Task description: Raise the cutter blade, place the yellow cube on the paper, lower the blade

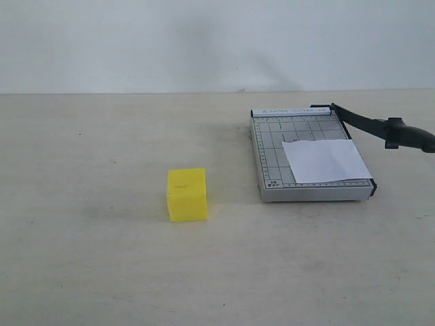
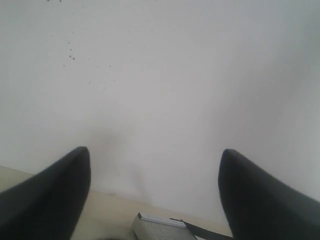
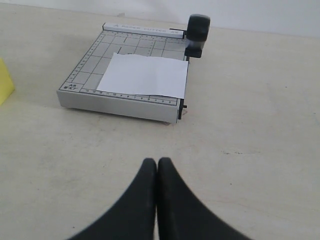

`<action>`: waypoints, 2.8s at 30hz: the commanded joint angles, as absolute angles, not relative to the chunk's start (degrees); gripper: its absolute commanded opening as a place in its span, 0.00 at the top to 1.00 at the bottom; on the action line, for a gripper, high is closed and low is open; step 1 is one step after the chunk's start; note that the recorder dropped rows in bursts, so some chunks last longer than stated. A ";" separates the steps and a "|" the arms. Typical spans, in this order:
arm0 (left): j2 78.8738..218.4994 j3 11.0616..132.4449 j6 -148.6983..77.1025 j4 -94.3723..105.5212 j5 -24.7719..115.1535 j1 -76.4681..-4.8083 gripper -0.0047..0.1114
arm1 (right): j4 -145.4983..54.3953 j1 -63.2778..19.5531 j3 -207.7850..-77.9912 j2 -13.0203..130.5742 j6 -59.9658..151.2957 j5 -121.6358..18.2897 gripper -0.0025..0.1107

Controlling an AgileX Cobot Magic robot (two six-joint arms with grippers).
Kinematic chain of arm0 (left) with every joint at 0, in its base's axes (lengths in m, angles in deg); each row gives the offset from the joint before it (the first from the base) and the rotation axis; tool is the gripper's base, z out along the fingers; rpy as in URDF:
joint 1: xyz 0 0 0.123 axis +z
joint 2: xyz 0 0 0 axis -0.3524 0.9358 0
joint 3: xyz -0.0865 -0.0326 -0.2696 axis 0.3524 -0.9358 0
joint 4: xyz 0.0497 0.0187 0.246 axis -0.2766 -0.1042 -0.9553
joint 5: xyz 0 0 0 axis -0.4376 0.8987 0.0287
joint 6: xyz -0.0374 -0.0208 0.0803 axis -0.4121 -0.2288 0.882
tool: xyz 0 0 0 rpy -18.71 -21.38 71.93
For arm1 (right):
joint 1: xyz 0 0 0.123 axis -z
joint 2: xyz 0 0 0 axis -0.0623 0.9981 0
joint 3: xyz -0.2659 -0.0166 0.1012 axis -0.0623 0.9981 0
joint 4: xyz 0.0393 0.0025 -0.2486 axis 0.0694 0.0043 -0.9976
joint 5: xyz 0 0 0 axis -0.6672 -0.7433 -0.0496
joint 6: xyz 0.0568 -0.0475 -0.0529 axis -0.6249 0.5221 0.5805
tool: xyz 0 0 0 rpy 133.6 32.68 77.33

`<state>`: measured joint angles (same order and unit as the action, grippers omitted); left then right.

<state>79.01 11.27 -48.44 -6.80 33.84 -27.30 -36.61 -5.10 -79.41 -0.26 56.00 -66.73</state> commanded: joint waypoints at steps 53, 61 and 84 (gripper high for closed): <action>199.45 97.17 57.17 66.22 47.14 -62.47 0.92 | -36.92 -4.99 -79.11 -0.46 56.06 -66.46 0.97; 206.74 100.48 57.72 65.97 41.21 -62.47 0.92 | -36.92 -4.99 -79.11 -0.46 55.89 -66.46 0.97; 207.05 100.48 63.47 66.11 35.32 -60.52 0.92 | -36.92 -4.99 -79.11 -0.46 56.00 -66.46 0.97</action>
